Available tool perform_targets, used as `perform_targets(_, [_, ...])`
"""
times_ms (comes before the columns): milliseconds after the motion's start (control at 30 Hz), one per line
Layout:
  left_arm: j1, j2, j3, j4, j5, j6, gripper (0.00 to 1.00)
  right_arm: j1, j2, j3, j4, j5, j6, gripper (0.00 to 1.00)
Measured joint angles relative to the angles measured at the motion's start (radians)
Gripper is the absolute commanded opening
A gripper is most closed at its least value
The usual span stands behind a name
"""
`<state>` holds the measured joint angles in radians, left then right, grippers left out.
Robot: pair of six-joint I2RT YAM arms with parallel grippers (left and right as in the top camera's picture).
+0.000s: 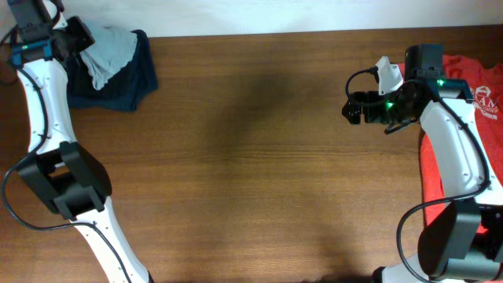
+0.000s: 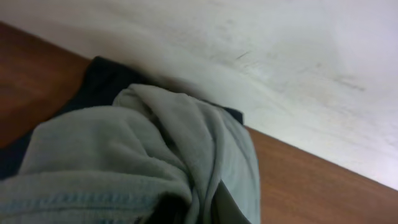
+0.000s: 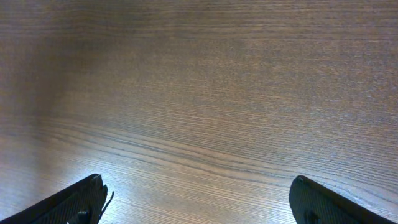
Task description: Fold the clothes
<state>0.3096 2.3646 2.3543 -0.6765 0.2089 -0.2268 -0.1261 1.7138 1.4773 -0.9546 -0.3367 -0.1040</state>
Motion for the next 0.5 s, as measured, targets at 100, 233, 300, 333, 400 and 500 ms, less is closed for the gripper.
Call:
perform_targets(100, [0.0,0.002,0.0,-0.019,-0.033,0.0,0.0,0.0,0.0,0.0,0.0,0.0,0.0,0.99])
perform_targets(233, [0.0,0.016,0.0,-0.024,-0.06,0.0,0.0,0.0,0.0,0.0,0.0,0.0,0.0,0.99])
perform_targets(300, [0.0,0.034,0.0,-0.037,-0.074,0.001,0.0,0.0,0.0,0.0,0.0,0.0,-0.001,0.99])
perform_targets(333, [0.0,0.044,0.0,-0.042,-0.084,0.001,0.0,0.0,0.0,0.0,0.0,0.0,0.0,0.99])
perform_targets(400, [0.001,0.067,0.0,-0.052,-0.104,0.002,0.06,0.0,0.0,0.0,0.0,0.0,0.0,0.99])
perform_targets(500, [0.004,0.102,0.0,-0.072,-0.148,0.006,0.65,0.0,0.0,0.0,0.0,0.0,0.0,0.99])
